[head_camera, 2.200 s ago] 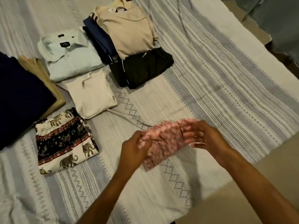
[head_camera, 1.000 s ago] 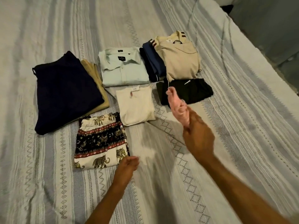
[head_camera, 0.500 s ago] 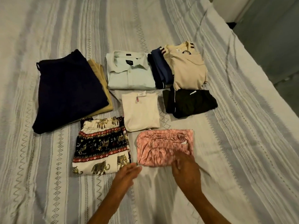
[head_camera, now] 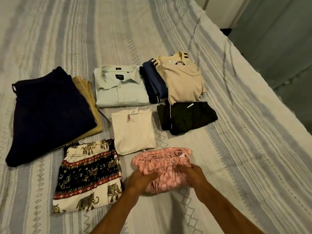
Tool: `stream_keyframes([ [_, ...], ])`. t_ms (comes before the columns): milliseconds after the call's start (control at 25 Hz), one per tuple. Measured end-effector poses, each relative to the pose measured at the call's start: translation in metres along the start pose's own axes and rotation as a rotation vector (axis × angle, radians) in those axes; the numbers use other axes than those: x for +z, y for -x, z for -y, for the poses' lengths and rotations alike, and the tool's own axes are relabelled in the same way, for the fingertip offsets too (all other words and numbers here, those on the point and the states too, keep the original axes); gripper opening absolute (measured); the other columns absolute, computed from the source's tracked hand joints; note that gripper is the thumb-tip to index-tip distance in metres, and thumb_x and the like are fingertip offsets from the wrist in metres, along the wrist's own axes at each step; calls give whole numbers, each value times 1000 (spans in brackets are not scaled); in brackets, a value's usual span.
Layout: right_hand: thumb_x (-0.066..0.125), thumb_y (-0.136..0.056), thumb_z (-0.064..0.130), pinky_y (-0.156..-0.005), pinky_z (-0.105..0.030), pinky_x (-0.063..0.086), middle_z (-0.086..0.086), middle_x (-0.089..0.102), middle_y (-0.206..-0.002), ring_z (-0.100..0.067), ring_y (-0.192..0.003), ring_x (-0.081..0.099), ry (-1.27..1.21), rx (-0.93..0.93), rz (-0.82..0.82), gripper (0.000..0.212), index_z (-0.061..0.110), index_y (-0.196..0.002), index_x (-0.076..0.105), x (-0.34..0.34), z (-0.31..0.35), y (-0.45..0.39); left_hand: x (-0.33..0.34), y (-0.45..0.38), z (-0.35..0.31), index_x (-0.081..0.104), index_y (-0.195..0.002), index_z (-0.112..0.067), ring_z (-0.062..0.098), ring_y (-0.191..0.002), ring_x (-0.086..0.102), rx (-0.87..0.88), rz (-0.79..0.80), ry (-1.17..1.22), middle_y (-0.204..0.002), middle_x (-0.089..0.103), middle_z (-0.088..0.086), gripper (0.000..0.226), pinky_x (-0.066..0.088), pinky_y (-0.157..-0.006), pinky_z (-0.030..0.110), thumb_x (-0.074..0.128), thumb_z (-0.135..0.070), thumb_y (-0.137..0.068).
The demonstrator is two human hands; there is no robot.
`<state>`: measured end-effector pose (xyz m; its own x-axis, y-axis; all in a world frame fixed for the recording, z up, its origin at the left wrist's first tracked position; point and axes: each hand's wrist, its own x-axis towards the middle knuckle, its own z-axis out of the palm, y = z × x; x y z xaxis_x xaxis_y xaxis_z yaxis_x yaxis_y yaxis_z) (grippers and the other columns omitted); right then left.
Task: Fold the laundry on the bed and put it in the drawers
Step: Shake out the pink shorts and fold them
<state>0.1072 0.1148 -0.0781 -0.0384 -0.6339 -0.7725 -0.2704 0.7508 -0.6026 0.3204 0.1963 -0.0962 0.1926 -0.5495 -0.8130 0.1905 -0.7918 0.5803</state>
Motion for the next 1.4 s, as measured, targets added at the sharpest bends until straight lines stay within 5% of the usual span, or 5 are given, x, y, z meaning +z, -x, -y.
stream_keyframes([
  [480,88,-78,10,-81,-43,62,1,74,-111,-19,-95,76,-84,-509,-91,60,21,-125,54,-75,172,-10,77,-2,-154,57,-141,-31,12,-115,67,410,58,101,-129,69,-10,58,56,-93,30,81,-32,-88],
  [760,74,-85,8,-73,-39,52,-19,71,-100,-30,-83,65,-19,-198,-66,13,10,-98,70,-92,172,-113,112,-102,-195,63,-139,-19,25,-114,68,209,-2,62,-135,68,3,51,53,-105,45,78,-19,-90],
  [920,92,-48,51,-93,-53,57,-8,54,-130,-31,-112,59,-164,-53,-304,115,10,-140,37,-85,146,-144,115,-115,-180,58,-139,-23,30,-119,63,256,-298,-10,-136,64,3,85,52,-104,48,88,-53,-66],
  [1080,96,-63,23,-58,-31,57,-10,68,-101,-20,-82,67,-490,-68,-243,77,0,-123,55,-82,154,-154,118,-125,-165,52,-140,-17,31,-115,66,121,-295,217,-133,64,3,149,59,-90,56,92,-78,-10],
  [1400,91,-71,20,-38,-20,28,-7,58,-53,-13,-40,46,-282,-210,-248,30,8,-68,63,-82,121,-132,113,-122,-149,66,-129,-23,24,-103,74,164,44,243,-119,76,3,93,61,-90,45,102,-42,-46],
])
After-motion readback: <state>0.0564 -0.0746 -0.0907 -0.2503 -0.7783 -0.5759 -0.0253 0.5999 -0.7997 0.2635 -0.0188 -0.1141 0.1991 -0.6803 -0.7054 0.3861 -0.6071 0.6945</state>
